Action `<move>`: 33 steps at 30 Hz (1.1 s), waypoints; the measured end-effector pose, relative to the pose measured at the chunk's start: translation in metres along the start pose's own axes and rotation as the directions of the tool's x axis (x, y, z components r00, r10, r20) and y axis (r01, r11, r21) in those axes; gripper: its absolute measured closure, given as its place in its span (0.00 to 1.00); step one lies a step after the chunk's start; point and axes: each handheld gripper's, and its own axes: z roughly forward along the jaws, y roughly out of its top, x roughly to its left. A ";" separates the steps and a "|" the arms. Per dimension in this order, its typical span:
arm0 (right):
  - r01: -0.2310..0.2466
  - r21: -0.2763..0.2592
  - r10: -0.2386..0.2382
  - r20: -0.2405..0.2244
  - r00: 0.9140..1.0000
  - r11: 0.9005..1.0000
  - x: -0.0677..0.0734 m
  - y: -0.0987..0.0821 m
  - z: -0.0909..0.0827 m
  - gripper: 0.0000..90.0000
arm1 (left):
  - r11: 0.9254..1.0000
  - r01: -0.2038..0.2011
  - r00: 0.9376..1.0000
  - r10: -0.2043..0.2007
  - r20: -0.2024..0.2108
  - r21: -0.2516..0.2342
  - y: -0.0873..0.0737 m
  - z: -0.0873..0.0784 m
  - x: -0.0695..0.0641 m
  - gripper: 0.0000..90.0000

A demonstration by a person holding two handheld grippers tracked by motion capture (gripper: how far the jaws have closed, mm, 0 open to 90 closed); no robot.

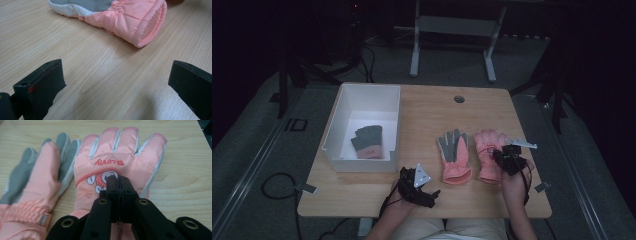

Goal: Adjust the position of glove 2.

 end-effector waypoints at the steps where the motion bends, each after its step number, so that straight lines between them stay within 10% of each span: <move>1: 0.006 0.013 -0.006 0.015 1.000 1.000 0.002 -0.003 0.007 0.98 | 1.000 0.000 1.000 0.000 0.001 0.000 0.000 0.000 0.000 0.00; 14: 0.010 0.042 -0.010 -0.005 1.000 0.999 -0.001 -0.012 0.025 0.92 | 1.000 -0.005 1.000 0.005 0.004 0.000 0.000 0.000 -0.001 0.00; 22: 0.044 -0.002 -0.044 -0.084 0.996 0.999 -0.016 0.008 0.000 0.83 | 1.000 -0.007 1.000 0.007 0.005 0.007 0.000 0.001 0.000 0.00; 28: 0.191 -0.044 -0.196 -0.177 0.964 0.981 -0.032 0.025 -0.014 0.76 | 1.000 -0.007 1.000 0.007 0.005 0.006 0.000 0.001 0.000 0.00; 33: 0.203 -0.016 -0.201 -0.239 0.950 0.979 -0.040 0.025 -0.014 0.75 | 1.000 -0.008 1.000 0.008 0.004 0.008 0.001 0.001 0.000 0.00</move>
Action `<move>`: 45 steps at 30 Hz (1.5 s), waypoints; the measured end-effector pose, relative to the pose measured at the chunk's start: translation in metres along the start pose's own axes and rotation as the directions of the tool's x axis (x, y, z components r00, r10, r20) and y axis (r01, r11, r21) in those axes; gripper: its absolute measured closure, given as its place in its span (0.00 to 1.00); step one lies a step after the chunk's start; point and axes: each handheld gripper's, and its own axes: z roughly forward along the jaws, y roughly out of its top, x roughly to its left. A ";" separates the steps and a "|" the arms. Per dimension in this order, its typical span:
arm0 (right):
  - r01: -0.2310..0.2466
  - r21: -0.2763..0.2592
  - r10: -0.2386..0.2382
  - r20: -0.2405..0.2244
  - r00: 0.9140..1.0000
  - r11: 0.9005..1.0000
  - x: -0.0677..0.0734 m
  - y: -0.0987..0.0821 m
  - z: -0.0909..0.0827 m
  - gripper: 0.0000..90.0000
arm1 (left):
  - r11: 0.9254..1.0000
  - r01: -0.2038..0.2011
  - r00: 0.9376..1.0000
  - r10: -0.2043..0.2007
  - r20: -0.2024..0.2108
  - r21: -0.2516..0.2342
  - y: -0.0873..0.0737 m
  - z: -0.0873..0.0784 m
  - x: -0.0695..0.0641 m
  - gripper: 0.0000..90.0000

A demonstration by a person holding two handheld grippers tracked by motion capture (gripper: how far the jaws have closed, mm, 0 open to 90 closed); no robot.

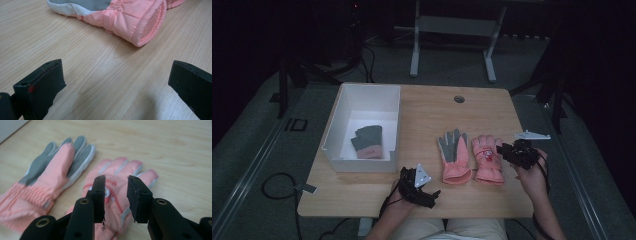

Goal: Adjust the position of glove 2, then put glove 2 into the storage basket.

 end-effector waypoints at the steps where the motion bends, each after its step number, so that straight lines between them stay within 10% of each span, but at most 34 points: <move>1: 0.030 0.011 -0.030 -0.011 1.000 0.999 0.002 -0.002 0.000 0.73 | 1.000 0.001 1.000 -0.001 -0.001 -0.003 0.000 0.000 0.000 0.00; 10: 0.101 0.041 -0.101 0.002 0.995 0.994 0.011 -0.010 0.016 0.65 | 1.000 -0.002 1.000 0.002 0.001 -0.004 0.000 -0.001 0.000 0.00; 19: 0.044 0.075 -0.046 0.034 0.998 0.996 0.009 -0.018 0.038 0.61 | 1.000 0.000 1.000 0.000 0.000 -0.007 0.000 -0.001 0.000 0.00; 29: 0.002 0.083 -0.011 0.109 0.994 0.997 0.015 -0.030 0.054 0.92 | 1.000 0.000 1.000 -0.001 -0.011 -0.012 -0.001 -0.001 0.001 0.00; 45: 0.006 -0.045 -0.001 0.125 0.992 0.999 0.032 0.021 -0.007 0.98 | 1.000 -0.003 1.000 0.002 -0.003 -0.013 0.001 -0.001 0.001 0.00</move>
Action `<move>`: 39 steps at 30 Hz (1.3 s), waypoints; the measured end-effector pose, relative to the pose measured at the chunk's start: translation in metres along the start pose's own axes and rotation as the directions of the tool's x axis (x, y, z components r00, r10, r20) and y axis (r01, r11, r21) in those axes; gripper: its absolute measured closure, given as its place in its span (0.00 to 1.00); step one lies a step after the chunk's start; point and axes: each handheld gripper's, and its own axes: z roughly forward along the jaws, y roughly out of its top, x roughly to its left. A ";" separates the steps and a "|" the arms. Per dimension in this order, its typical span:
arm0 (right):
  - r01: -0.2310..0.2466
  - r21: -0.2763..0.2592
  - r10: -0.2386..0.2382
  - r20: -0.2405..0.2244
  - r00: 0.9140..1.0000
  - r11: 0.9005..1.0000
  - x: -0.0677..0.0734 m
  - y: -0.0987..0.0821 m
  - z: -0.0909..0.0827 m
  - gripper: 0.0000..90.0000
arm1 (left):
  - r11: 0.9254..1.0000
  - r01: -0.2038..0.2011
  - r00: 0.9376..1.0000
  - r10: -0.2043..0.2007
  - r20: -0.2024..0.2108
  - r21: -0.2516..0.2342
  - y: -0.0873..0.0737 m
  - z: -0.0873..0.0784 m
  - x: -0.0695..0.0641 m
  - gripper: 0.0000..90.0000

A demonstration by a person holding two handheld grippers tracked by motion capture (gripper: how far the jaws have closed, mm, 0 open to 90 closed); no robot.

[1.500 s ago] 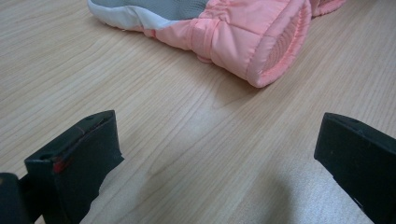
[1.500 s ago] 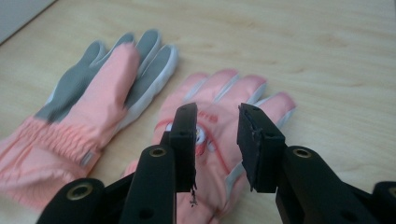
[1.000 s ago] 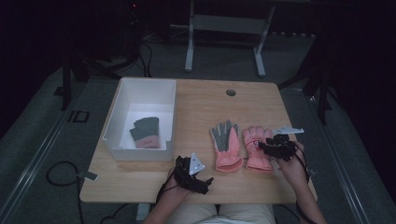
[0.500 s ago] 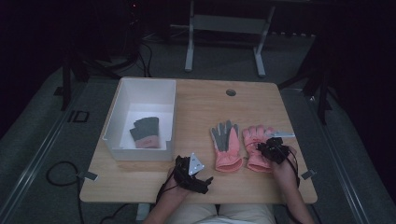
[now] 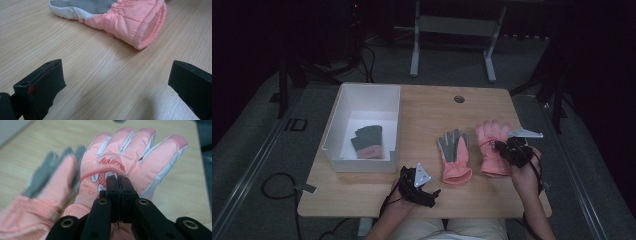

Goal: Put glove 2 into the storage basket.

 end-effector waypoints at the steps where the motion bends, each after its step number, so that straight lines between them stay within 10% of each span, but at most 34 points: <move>1: -0.001 -0.008 0.001 0.002 1.000 1.000 0.002 0.004 -0.003 0.98 | 1.000 0.003 1.000 -0.003 0.001 -0.002 0.000 0.000 0.000 0.00; 23: 0.073 -0.058 -0.076 -0.054 0.996 0.996 0.093 0.047 -0.007 0.98 | 1.000 -0.001 1.000 0.001 0.007 -0.007 0.000 -0.001 -0.001 0.00; 39: 0.038 0.040 -0.037 -0.037 0.999 0.998 0.106 0.020 0.034 0.98 | 1.000 -0.003 1.000 0.004 0.007 -0.007 0.000 -0.001 -0.001 0.00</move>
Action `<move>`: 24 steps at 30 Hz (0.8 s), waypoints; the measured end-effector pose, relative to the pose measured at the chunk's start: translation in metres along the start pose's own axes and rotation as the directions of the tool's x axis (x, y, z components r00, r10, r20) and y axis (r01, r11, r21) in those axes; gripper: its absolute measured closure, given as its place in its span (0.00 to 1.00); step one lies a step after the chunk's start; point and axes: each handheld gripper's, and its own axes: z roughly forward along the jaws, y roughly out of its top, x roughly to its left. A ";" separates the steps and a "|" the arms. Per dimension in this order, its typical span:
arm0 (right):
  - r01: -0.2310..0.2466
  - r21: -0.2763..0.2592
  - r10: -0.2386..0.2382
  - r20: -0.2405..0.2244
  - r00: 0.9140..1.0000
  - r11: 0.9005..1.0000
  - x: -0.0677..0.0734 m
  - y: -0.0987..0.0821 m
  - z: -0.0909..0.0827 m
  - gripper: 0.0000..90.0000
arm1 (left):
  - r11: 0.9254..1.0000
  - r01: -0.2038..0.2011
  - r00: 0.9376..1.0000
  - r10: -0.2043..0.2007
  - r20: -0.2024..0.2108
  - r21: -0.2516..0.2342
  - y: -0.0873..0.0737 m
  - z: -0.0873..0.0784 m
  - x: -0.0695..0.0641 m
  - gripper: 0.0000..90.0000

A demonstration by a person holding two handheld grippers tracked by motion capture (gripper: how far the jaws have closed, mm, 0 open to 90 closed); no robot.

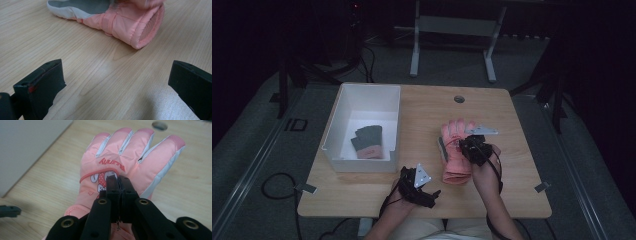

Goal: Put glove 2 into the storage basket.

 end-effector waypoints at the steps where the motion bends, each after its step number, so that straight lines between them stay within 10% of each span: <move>1: -0.001 0.008 0.001 0.004 1.000 1.000 0.000 -0.002 0.003 0.98 | 1.000 0.000 1.000 0.000 0.000 0.000 0.000 0.000 0.000 0.00; 24: 0.011 0.068 -0.009 -0.031 0.999 0.998 -0.002 -0.022 0.038 0.93 | 1.000 -0.006 1.000 0.006 0.016 0.000 0.001 0.000 0.001 0.00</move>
